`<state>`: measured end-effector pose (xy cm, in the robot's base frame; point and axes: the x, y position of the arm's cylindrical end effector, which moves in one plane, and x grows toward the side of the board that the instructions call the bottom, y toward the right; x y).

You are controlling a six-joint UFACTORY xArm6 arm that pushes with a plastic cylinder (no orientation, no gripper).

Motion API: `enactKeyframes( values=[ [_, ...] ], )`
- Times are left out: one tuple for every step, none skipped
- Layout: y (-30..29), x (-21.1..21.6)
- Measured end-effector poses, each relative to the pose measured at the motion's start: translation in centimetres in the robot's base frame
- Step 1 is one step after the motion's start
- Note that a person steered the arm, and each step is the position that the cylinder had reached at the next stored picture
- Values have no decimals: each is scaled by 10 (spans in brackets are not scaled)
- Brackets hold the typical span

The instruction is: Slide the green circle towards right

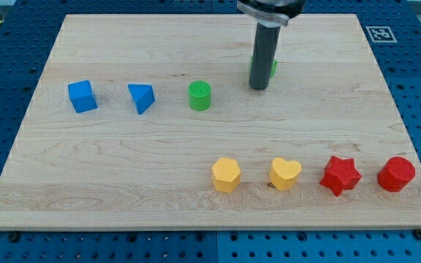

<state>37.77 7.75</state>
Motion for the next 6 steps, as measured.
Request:
enactKeyframes(
  values=[
    [3,-29],
    [6,-57],
    [-46,-77],
    [-118,-78],
    [-166,-52],
    [-177,-24]
  ],
)
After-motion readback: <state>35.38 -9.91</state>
